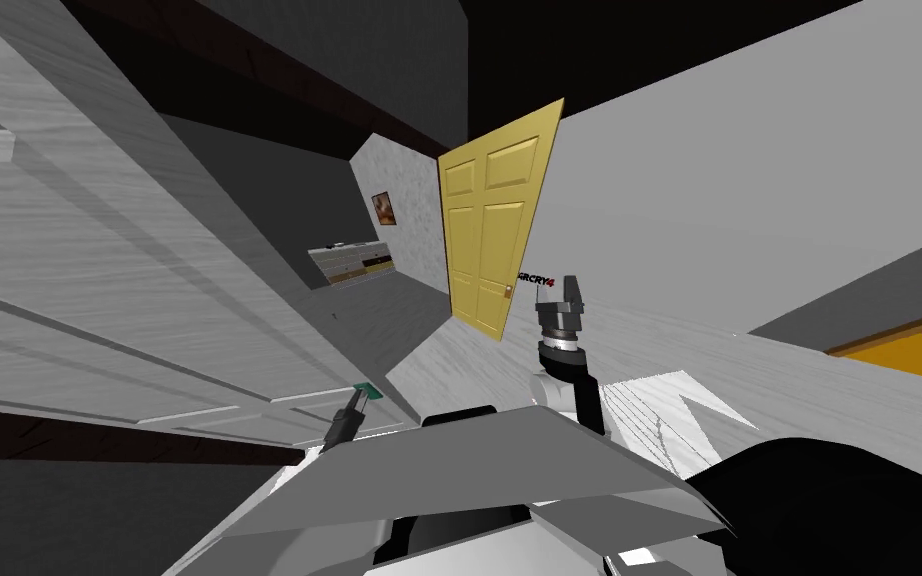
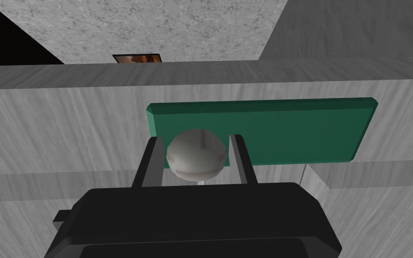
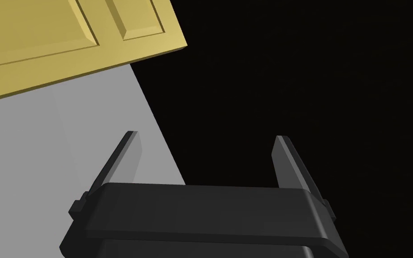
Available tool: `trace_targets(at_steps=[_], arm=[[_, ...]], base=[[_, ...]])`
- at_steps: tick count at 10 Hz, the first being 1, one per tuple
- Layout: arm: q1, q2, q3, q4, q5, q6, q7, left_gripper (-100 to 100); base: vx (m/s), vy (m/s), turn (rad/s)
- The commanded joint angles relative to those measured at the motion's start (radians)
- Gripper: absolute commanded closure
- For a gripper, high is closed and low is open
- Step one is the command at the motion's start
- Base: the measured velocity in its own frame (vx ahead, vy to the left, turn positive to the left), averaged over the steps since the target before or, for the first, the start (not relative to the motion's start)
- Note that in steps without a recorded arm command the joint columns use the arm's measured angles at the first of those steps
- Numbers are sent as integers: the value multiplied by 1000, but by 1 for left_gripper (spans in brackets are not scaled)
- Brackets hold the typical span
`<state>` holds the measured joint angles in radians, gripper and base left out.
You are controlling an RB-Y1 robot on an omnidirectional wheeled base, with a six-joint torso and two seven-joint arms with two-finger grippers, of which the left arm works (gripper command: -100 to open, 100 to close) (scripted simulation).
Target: Pull the door open
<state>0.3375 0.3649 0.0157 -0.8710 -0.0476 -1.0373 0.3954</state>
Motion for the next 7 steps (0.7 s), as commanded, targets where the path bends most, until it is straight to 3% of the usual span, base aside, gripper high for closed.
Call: trace_targets(at_steps=[1,7], arm=[[5,9,-3,12,-3,-27,8,100],[22,40,-11,56,-14,-109,34,100]], base=[[-261,58,-222],[-198,58,-146]])
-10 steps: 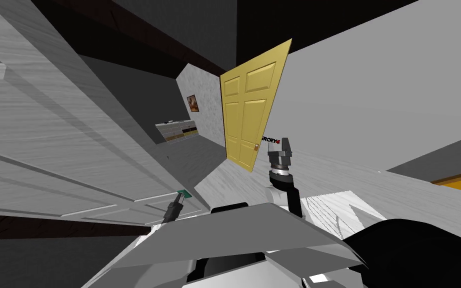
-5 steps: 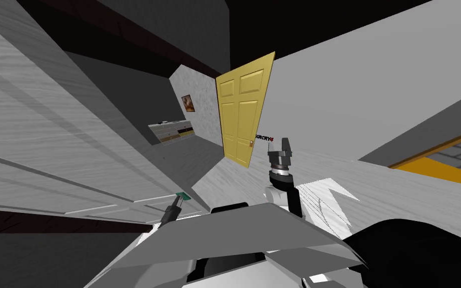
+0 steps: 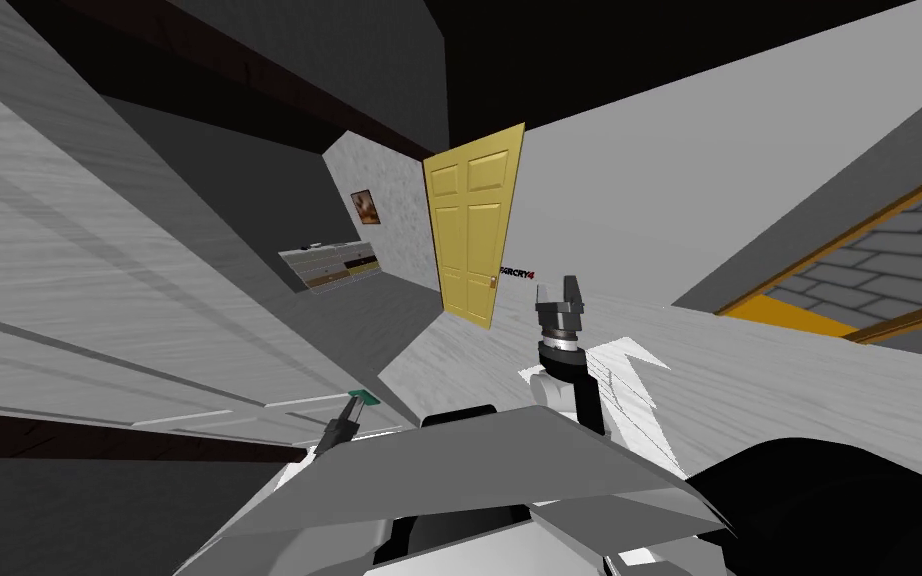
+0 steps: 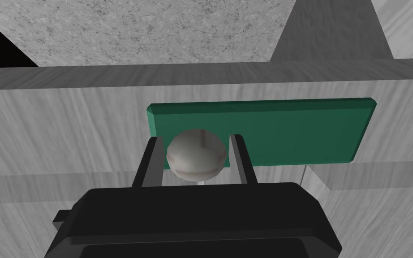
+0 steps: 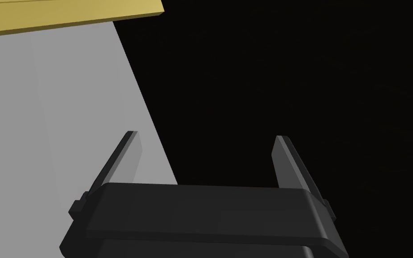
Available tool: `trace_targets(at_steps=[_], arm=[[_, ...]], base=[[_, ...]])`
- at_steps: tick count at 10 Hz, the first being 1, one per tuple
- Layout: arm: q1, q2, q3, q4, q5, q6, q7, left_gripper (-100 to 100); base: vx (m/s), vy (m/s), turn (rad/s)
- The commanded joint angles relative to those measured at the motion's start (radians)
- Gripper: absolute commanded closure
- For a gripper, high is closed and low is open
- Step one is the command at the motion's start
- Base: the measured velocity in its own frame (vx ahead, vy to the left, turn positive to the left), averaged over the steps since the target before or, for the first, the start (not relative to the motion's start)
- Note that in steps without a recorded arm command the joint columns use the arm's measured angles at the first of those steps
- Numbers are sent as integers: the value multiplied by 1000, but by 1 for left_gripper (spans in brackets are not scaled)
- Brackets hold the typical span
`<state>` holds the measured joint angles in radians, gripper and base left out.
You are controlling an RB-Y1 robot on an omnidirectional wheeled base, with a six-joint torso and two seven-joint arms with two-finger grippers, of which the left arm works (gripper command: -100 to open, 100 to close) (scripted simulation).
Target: Pull the door open
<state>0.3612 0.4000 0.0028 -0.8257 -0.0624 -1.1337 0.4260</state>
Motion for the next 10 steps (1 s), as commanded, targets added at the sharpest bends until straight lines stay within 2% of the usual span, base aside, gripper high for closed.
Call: trace_targets(at_steps=[1,2,3,5,8,9,10], arm=[[1,9,0,17,-1,-23,7,100],[1,5,-2,8,-2,-11,5,100],[-28,6,-14,33,-8,-10,10,100],[-54,8,-22,52,-13,-8,14,100],[-123,12,-44,100,-25,-3,23,100],[-136,13,-48,109,-27,-2,24,100],[-174,15,-60,136,-33,1,29,100]], base=[[-205,45,-106],[-87,19,-21],[-155,20,-3],[-173,44,-35],[-168,26,-13],[-166,53,-16],[-206,46,-26]])
